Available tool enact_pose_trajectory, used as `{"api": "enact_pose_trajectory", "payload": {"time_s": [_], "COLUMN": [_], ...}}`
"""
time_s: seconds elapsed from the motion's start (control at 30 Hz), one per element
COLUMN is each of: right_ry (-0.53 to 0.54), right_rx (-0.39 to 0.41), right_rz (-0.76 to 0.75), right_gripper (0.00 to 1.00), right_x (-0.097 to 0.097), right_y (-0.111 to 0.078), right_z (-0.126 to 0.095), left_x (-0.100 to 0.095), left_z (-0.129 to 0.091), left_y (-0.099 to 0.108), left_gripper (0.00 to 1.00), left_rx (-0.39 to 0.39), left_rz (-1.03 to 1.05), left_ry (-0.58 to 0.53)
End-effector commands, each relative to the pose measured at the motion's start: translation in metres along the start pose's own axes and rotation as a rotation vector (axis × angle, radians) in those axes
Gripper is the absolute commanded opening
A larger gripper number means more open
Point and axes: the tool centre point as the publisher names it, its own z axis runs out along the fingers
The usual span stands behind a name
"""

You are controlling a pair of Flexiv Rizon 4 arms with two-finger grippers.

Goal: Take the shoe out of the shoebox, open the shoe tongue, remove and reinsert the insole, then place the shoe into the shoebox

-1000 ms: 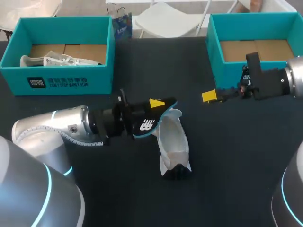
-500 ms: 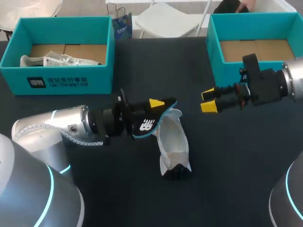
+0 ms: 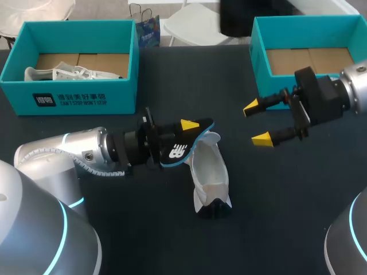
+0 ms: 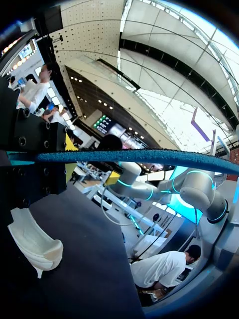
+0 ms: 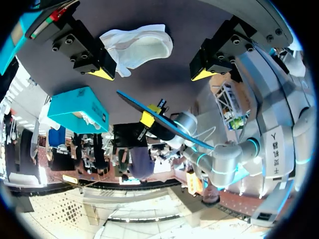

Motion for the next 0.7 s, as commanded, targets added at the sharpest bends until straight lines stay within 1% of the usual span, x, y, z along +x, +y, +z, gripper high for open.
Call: {"api": "enact_pose_trajectory", "payload": {"time_s": [0.03,0.07,0.1,0.17,0.2,0.23,0.7], "right_ry": [-0.095,-0.091,-0.093,-0.079,-0.072,-0.049,-0.049], "right_rx": [0.168,0.175,0.227,0.263,0.301,0.302,0.302], "right_rz": [-0.320,-0.320,-0.361,-0.370,-0.425,-0.393,-0.393], "right_gripper": [1.00,1.00,1.00,1.00,1.00,1.00,1.00], "right_x": [-0.008,-0.008,-0.009,-0.011,-0.011,-0.012,-0.012], "right_y": [-0.007,-0.009,-0.014,-0.019,-0.022,-0.027,-0.027], "right_z": [0.003,0.004,0.005,0.008,0.011,0.013,0.013], "left_x": [0.001,0.001,0.001,0.001,0.001,0.001,0.001], "left_z": [0.001,0.001,0.001,0.001,0.001,0.001,0.001], "left_y": [0.000,0.000,0.000,0.000,0.000,0.000,0.000], "left_gripper": [0.00,0.00,0.00,0.00,0.00,0.00,0.00], "left_rx": [-0.002,-0.002,-0.002,-0.002,-0.002,-0.002,-0.002], "left_rz": [0.001,0.001,0.001,0.001,0.001,0.001,0.001], "left_ry": [-0.002,-0.002,-0.002,-0.002,-0.002,-0.002,-0.002]}}
